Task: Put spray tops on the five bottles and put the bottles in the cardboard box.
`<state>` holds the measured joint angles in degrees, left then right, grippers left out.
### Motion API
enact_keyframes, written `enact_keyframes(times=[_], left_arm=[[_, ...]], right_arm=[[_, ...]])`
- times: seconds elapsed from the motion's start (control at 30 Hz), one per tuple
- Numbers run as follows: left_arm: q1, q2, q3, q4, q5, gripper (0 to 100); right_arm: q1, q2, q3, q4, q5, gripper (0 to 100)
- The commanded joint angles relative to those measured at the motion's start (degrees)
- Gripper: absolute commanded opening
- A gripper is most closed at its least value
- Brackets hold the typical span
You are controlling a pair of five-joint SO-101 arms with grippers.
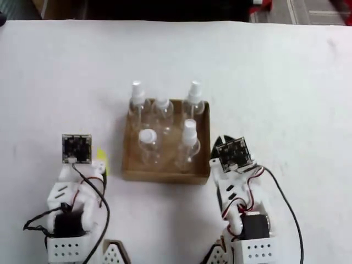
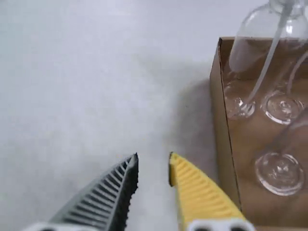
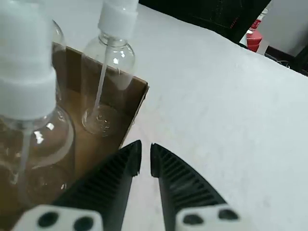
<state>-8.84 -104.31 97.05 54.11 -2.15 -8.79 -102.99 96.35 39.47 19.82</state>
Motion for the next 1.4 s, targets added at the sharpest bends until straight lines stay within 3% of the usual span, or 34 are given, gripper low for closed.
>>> enact_keyframes(times=[0.0, 0.13, 0.37, 0.73, 1.0, 1.3, 1.37], left_arm=[[1.27, -0.22, -0.09, 7.47, 0.35, 21], [1.45, -0.22, -0.09, 12.66, 0.18, 27], [1.19, -0.31, -0.09, 19.69, 0.18, 29], [1.1, -0.22, -0.09, 19.52, 0.26, 29], [1.1, -0.13, -0.09, 19.43, 0.26, 28], [1.45, -0.22, -0.09, 19.52, 0.0, 3], [1.45, -0.22, -0.09, 19.52, 0.0, 2]], right_arm=[[2.24, -0.04, 0.53, 3.03, 0.26, 1.8], [5.76, -0.04, 0.53, 6.29, -0.18, 1.8], [6.9, -0.04, 0.53, 11.65, -10.55, 1.8], [7.08, -0.04, 0.53, 24.66, -10.55, 1.7], [7.25, -0.04, 0.53, 25.54, -10.55, 1.7], [7.34, -0.04, 0.53, 25.89, -10.55, 1.7], [7.34, -0.04, 0.53, 27.65, -10.55, 1.7]])
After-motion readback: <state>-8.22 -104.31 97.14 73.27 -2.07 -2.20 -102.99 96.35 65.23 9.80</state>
